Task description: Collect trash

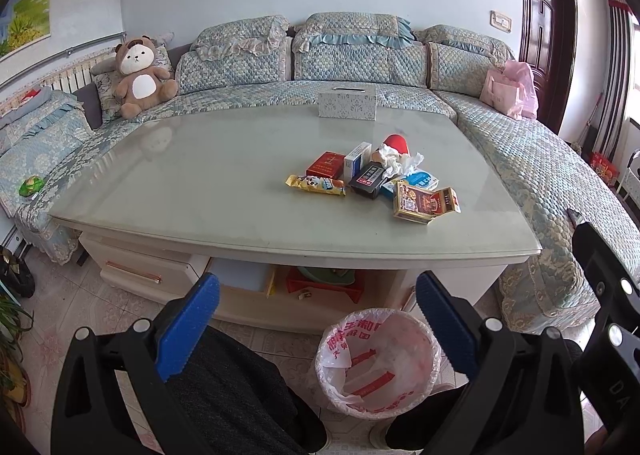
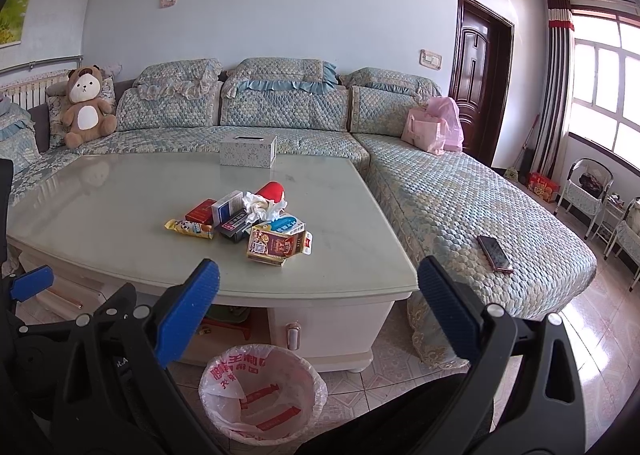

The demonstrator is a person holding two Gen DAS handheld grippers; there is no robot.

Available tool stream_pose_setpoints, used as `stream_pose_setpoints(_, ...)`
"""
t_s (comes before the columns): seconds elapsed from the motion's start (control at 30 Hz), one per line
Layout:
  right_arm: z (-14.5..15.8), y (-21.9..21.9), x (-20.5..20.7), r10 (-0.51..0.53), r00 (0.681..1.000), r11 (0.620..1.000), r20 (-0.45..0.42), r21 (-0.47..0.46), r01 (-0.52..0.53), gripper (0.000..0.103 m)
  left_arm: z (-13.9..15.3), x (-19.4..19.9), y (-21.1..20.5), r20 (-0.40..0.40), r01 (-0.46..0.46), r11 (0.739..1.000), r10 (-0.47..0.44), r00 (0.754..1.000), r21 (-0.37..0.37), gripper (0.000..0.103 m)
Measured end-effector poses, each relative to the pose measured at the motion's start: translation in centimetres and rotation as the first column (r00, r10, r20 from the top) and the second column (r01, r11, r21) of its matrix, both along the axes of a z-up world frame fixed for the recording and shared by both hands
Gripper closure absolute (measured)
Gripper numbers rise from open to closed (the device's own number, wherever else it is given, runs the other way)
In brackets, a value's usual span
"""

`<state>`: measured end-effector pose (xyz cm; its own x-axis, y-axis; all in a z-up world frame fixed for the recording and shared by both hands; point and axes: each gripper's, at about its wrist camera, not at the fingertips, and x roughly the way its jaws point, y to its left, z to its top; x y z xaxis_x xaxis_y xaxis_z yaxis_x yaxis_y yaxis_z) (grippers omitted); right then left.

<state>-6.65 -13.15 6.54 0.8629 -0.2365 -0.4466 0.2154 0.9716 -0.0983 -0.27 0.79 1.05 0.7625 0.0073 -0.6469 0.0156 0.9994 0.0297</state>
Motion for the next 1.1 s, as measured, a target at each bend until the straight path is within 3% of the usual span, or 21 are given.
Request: stream_pose_setpoints(1.1,-0.2,1.0,0.7,0.009,1.000,1.000,0.000,0.011,-0.009,0.006,0.1,-0.3,-0.1,0.005,0.002,1.000,-0.002,1.000,0.006,0.007)
